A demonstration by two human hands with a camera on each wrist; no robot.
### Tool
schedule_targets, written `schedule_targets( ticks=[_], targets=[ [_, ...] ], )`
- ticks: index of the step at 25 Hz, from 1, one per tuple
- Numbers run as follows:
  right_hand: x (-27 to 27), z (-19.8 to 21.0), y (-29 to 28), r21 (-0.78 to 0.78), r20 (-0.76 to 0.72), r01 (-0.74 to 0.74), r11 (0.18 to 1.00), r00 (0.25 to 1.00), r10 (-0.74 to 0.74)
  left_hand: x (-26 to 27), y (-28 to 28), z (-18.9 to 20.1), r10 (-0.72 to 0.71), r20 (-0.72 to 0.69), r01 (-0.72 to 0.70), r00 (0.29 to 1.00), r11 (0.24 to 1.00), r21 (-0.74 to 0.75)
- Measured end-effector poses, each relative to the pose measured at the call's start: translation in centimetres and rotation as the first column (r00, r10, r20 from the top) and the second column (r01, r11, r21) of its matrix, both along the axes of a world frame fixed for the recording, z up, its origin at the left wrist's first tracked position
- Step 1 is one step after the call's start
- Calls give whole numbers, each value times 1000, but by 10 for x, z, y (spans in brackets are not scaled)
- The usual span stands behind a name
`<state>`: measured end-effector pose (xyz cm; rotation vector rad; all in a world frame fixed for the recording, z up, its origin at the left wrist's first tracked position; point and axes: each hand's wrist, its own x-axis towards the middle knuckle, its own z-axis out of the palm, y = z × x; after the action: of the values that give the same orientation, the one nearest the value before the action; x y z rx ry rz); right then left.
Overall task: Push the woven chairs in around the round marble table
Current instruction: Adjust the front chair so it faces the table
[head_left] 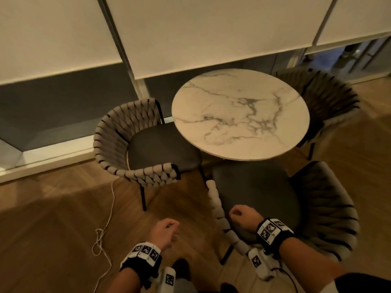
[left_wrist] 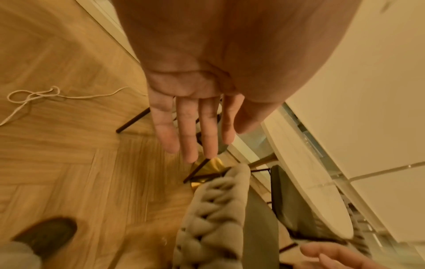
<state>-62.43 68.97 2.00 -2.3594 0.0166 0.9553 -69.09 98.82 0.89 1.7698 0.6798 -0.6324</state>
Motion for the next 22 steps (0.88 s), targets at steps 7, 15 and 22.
schedule_targets(
  ticks=[7,15,22],
  targets=[
    [-100,-32,-145,-268,-133,30,963,989,-68,-38,-78,-35,-203,-96,205,975,979,11],
    [-105,-60,-320,-488,-150,328,809,882,-447,-41,-189,-95,-324,-184,335,928,942,32],
    [-19,-105,-439,-337,-174,510,791,792,-585,-33,-302,-102,256,-238,-234,937,965,117]
  ],
)
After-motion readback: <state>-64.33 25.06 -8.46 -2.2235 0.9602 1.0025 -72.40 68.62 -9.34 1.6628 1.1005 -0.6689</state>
